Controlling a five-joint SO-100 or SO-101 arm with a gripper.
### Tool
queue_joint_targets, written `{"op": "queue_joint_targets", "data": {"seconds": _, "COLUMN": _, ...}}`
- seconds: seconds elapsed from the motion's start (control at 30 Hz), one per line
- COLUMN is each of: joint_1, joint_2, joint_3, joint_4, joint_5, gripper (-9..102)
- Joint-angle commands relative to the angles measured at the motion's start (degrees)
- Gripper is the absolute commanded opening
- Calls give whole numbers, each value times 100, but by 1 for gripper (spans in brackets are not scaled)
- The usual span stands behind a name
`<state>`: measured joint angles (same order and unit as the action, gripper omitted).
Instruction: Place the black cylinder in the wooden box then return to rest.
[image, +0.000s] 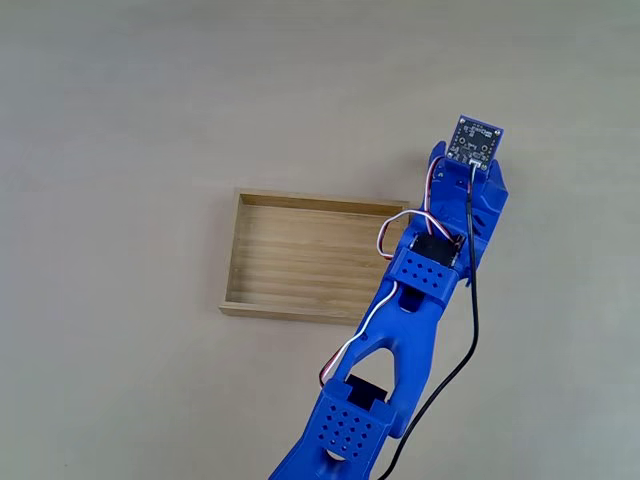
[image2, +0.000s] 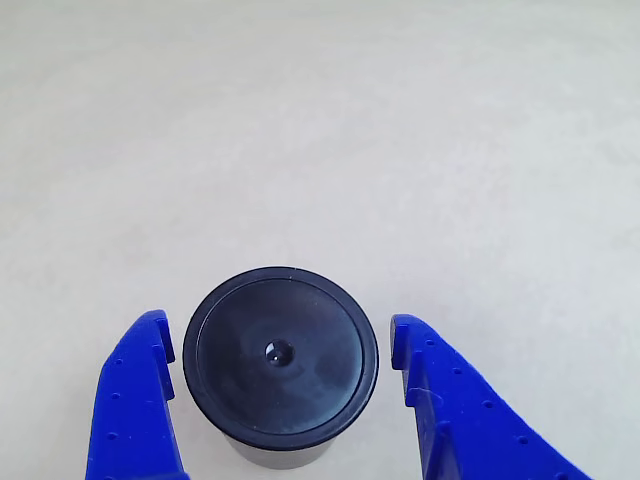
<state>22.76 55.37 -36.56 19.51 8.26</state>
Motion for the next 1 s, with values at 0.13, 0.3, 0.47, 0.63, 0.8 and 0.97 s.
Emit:
{"op": "queue_joint_targets", "data": {"seconds": 0.13, "joint_1": 0, "joint_2": -220, "joint_3": -782, "joint_4": -229, "joint_5": 35, "gripper": 30}}
{"op": "queue_joint_targets", "data": {"seconds": 0.3, "joint_1": -18, "joint_2": -193, "joint_3": -791, "joint_4": -229, "joint_5": 35, "gripper": 24}}
{"op": "queue_joint_targets", "data": {"seconds": 0.47, "joint_1": -18, "joint_2": -193, "joint_3": -791, "joint_4": -229, "joint_5": 35, "gripper": 18}}
{"op": "queue_joint_targets", "data": {"seconds": 0.63, "joint_1": -18, "joint_2": -193, "joint_3": -791, "joint_4": -229, "joint_5": 35, "gripper": 16}}
{"op": "queue_joint_targets", "data": {"seconds": 0.8, "joint_1": -9, "joint_2": -466, "joint_3": -642, "joint_4": -132, "joint_5": -9, "gripper": 16}}
{"op": "queue_joint_targets", "data": {"seconds": 0.97, "joint_1": -18, "joint_2": -1046, "joint_3": -185, "joint_4": 26, "joint_5": -9, "gripper": 16}}
